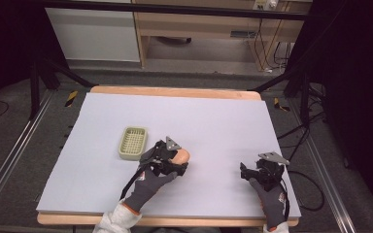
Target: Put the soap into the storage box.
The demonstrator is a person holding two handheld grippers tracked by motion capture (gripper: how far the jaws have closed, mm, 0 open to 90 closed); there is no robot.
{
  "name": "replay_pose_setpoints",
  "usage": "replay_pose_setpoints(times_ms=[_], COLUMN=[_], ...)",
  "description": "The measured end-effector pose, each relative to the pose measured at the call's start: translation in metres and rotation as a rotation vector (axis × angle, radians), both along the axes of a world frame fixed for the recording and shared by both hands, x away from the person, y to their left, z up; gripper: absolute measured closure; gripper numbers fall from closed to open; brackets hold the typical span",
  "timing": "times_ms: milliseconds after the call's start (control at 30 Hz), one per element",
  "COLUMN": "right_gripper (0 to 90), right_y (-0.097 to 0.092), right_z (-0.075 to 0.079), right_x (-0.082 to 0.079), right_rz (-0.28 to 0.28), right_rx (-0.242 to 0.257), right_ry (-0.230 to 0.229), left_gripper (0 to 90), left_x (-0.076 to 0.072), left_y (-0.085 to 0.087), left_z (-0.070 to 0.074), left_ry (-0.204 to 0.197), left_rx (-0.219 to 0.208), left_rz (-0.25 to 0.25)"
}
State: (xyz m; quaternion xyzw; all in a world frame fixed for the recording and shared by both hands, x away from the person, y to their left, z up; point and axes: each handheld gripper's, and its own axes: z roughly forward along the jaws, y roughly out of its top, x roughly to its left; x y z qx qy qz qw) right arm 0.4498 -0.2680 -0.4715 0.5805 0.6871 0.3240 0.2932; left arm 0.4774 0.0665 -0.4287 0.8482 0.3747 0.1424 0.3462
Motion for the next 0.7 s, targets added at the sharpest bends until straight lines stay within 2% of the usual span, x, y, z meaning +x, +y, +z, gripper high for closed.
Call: replay_pose_setpoints(times_ms=[133, 700], right_gripper=[5.8, 5.8], right_y=[0.0, 0.002], right_z=[0.0, 0.0], right_x=[0.0, 0.0], right_rz=[0.0, 0.008], right_rx=[0.002, -0.009], right_ry=[0.002, 0.002], left_gripper=[31.6, 31.7], left_x=[-0.001, -0.002], left_y=[0.007, 0.031], left_z=[0.004, 0.01], left_ry=[-0.005, -0.017], left_rx=[0.002, -0.038], left_rz=[0.002, 0.036])
